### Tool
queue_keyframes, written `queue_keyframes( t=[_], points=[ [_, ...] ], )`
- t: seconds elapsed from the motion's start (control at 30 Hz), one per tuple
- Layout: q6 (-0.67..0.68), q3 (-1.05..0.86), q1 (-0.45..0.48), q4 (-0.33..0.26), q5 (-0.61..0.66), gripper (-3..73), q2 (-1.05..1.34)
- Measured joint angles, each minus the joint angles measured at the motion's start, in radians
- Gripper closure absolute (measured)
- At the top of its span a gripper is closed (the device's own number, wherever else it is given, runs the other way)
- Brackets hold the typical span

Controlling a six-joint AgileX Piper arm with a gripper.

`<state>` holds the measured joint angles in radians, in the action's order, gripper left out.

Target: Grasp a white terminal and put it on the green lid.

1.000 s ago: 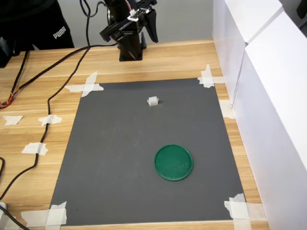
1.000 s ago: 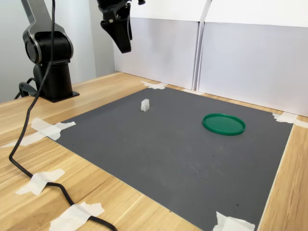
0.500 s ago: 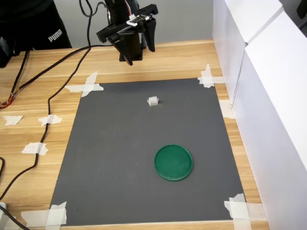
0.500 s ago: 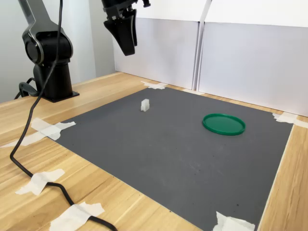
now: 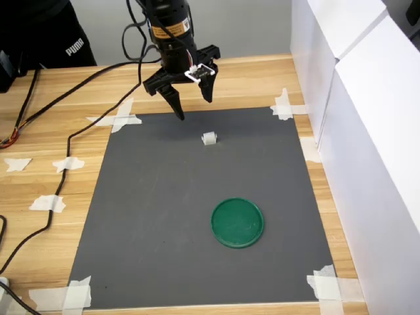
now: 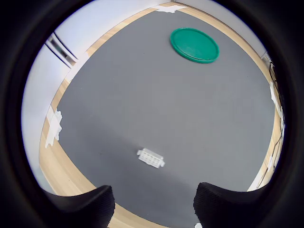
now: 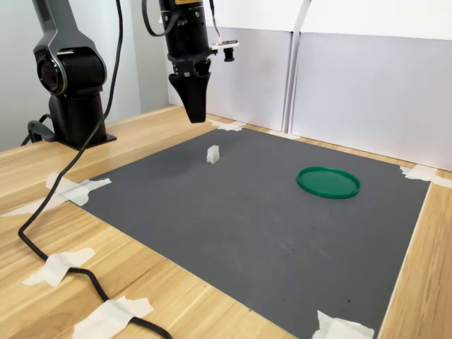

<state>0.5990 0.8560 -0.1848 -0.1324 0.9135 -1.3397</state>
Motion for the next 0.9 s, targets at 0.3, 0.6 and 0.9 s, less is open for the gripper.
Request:
queue_keyframes(
  t=[0.3, 0.6, 0.9],
  points=[
    [-0.06, 0.0, -0.065, 0.021, -0.042, -0.6, -0.057],
    [-0.067, 0.0, -0.065, 0.055, -0.102, -0.6, -0.136],
    [-0.047, 0.0, -0.111, 0.051, -0.124, -0.6, -0.191]
  ],
)
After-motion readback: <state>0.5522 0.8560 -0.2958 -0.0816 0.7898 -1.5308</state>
